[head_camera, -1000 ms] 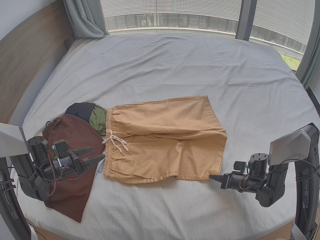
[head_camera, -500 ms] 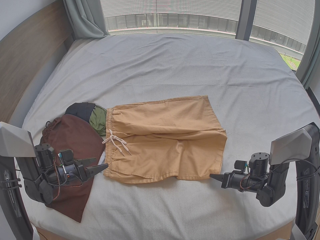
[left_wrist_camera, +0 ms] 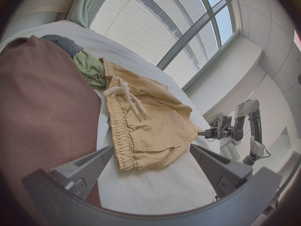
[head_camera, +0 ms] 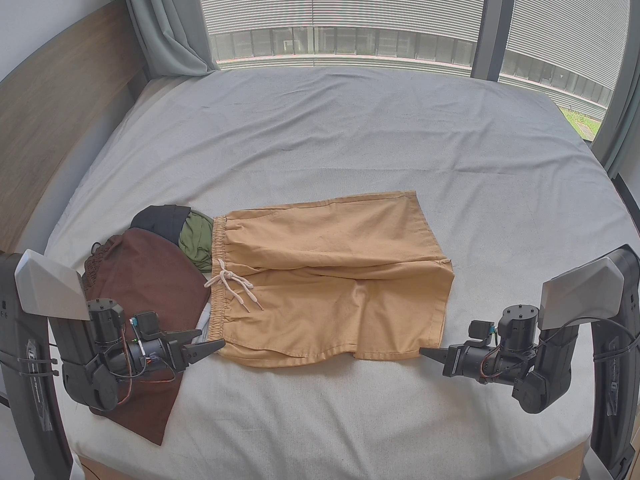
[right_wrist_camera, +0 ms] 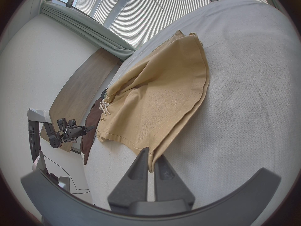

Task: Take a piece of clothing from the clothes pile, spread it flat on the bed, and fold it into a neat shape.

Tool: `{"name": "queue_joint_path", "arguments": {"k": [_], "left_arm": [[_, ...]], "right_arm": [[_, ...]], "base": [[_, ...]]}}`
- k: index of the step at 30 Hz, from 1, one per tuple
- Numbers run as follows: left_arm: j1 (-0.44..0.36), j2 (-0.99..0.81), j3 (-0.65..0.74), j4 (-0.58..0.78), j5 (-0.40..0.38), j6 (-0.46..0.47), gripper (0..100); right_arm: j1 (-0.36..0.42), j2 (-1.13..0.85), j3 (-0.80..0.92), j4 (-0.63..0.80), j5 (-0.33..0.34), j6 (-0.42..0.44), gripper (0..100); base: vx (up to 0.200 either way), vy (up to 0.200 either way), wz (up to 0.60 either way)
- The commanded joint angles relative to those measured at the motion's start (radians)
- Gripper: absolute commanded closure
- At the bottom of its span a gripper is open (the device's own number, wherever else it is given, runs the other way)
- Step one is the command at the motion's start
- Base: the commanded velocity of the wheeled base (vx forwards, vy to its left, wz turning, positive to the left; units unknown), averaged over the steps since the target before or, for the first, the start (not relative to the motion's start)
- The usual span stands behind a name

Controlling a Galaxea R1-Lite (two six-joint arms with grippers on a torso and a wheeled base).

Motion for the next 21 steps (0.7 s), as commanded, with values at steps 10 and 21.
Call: {"name": "queue_joint_path", "arguments": {"k": [10,21], "left_arm": [[0.001,0.102,-0.043,-0.001,0.003,0.001,0],[-0.012,0.119,-0.063,-0.001,0.012,-0.011,0]], "right_arm": [[0.000,-0.001,-0.001,0.000,0.001,-0.002,100],[-0.001,-0.003,-0.003,0.000,-0.001,0.000,100]], "base": [[0.000,0.000,0.00],[0.000,0.000,0.00]]}}
